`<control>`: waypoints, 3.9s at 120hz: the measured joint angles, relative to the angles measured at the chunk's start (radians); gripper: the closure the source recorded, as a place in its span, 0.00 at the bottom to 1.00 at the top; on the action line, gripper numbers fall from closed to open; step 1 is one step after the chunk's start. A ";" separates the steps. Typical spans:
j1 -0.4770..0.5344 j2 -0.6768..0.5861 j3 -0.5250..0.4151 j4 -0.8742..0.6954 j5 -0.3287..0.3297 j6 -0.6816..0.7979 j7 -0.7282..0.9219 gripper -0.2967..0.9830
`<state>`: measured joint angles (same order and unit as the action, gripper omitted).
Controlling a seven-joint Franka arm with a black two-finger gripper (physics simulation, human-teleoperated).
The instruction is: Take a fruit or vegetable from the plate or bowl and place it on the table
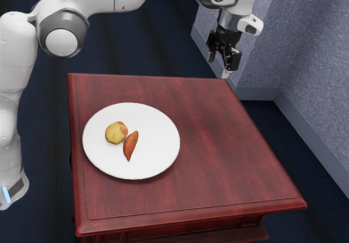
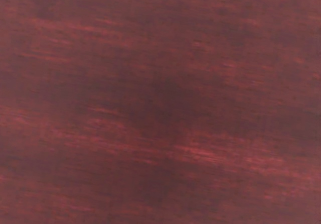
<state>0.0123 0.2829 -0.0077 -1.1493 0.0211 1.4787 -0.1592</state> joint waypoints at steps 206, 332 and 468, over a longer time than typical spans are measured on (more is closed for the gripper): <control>-0.040 -0.238 -0.327 -0.626 0.315 -0.162 -0.228 0.23; -0.076 -0.730 -0.311 -1.194 0.278 0.395 -0.005 0.23; -0.198 -0.920 -0.288 -1.349 0.204 0.331 0.190 0.23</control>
<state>-0.1856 -0.6373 -0.2954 -2.4986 0.2251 1.8102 0.0307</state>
